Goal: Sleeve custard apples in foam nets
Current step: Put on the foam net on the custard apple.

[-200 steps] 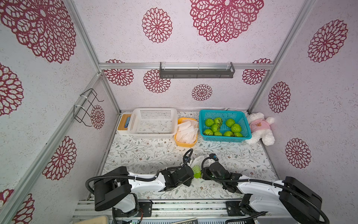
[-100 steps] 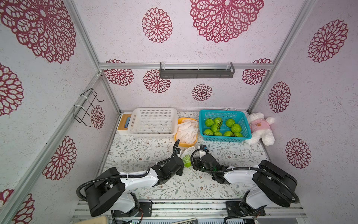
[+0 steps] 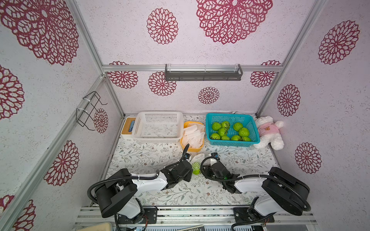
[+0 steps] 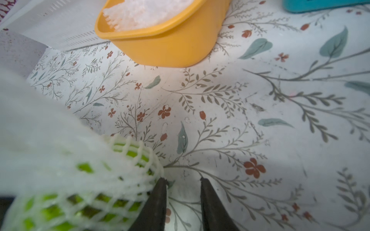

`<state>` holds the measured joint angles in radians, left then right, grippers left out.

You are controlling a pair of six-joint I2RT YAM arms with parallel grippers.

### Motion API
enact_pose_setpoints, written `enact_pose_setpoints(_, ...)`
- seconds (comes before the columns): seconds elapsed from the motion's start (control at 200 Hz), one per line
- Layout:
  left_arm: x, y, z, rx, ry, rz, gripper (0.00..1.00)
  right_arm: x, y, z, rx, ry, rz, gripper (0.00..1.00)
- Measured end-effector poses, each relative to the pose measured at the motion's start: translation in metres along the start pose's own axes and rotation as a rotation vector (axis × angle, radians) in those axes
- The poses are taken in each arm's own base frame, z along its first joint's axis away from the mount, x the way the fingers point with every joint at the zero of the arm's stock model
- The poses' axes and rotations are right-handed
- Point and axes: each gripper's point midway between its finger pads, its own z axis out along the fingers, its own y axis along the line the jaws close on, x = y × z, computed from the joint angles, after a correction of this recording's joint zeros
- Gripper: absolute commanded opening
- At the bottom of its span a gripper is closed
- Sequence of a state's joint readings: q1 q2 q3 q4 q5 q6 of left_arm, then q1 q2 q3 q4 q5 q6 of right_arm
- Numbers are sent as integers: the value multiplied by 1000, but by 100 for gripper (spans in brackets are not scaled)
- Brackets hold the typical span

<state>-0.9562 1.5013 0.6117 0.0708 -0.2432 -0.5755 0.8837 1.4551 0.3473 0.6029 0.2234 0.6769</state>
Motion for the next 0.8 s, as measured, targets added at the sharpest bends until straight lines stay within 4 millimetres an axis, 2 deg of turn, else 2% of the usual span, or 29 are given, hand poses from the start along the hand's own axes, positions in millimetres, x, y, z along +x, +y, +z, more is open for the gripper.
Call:
enact_pose_setpoints(0.27, 1, -5, 3, 19, 13, 6, 0, -5, -22, -18, 51, -41, 63, 54)
enact_pose_setpoints(0.58, -1, -8, 6, 23, 20, 9, 0, -18, -45, -41, 106, -110, 127, 56)
enact_pose_setpoints(0.68, -2, -9, 6, 25, 19, 9, 0, -28, -40, -53, 61, -153, 118, 56)
enact_pose_setpoints(0.796, -6, -11, 6, 30, 13, 9, 0, -47, -16, -68, -57, -211, 64, 56)
